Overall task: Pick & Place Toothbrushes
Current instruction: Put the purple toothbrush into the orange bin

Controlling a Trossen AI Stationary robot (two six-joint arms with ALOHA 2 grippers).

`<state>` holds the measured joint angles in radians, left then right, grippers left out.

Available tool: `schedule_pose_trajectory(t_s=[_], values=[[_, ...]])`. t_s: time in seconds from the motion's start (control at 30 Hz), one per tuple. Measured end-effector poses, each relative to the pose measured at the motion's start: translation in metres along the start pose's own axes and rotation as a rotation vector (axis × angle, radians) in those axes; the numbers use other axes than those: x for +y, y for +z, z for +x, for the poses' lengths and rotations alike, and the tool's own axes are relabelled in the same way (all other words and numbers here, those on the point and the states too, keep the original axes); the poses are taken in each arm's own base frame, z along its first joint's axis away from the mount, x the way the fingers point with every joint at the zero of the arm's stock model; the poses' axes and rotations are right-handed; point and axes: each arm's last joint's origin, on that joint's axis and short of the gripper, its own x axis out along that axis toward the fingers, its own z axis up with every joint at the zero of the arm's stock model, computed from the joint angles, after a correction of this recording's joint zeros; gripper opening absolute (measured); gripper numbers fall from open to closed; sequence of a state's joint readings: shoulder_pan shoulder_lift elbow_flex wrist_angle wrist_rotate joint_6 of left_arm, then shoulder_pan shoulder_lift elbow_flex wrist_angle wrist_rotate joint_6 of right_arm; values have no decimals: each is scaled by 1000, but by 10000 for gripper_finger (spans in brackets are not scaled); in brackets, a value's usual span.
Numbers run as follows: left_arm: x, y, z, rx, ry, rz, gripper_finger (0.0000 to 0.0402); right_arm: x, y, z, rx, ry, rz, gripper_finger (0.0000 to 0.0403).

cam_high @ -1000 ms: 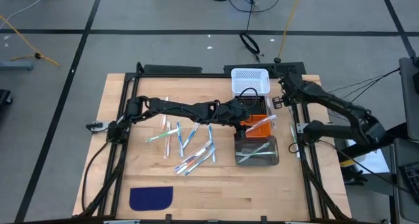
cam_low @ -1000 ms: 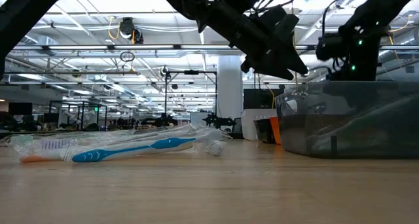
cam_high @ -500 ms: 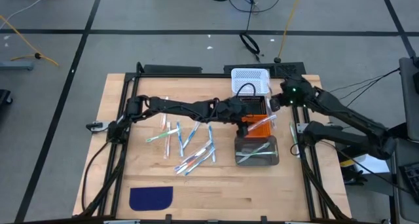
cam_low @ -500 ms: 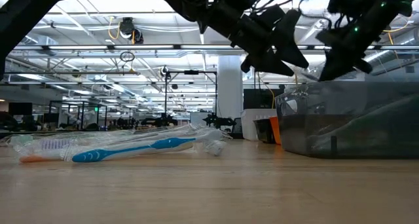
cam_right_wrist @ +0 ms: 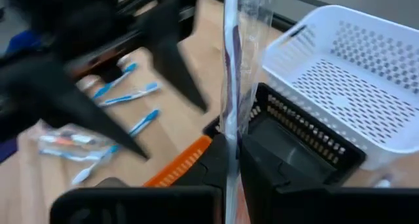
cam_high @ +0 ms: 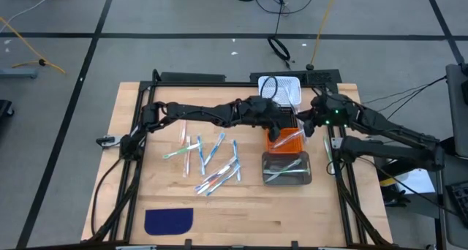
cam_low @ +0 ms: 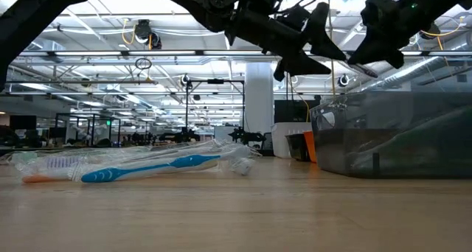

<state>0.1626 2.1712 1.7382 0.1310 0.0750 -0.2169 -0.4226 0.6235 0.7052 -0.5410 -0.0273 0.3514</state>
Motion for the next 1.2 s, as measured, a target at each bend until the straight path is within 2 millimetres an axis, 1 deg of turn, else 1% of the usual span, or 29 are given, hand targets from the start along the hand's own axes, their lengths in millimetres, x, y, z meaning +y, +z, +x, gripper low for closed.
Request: schedule_pose_trajectory(t_s=[0.13, 0.3, 0.53, 0.7, 0.77, 0.83, 0.9, 1.03, 1.07, 1.1, 1.2], values=[[11, 6, -1, -39, -3, -27, 232, 6, 0, -3, -22, 47, -28, 14], [17, 12, -2, -75, -60, -43, 232, 12, 1, -4, -41, 92, -63, 14], [14, 23, -4, -163, -182, -41, 232, 16, -1, -5, -39, 98, -80, 14], [13, 24, -5, -174, -193, -46, 225, 19, -2, -5, -36, 117, -88, 14], [13, 24, -5, -169, -192, -47, 206, 20, -2, -5, -44, 112, -90, 14], [13, 23, -5, -162, -195, -48, 172, 20, -2, -5, -48, 106, -94, 14], [13, 23, -5, -156, -213, -47, 130, 20, -2, -5, -48, 107, -94, 14], [13, 24, -5, -166, -235, -38, 30, 21, -2, -5, -48, 113, -87, 14], [13, 24, -5, -171, -240, -31, 17, 21, -2, -5, -48, 115, -87, 14], [13, 25, -5, -174, -241, -30, 14, 21, -1, -5, -48, 117, -87, 14], [12, 25, -5, -175, -246, -36, 15, 21, -2, -4, -43, 117, -86, 20]])
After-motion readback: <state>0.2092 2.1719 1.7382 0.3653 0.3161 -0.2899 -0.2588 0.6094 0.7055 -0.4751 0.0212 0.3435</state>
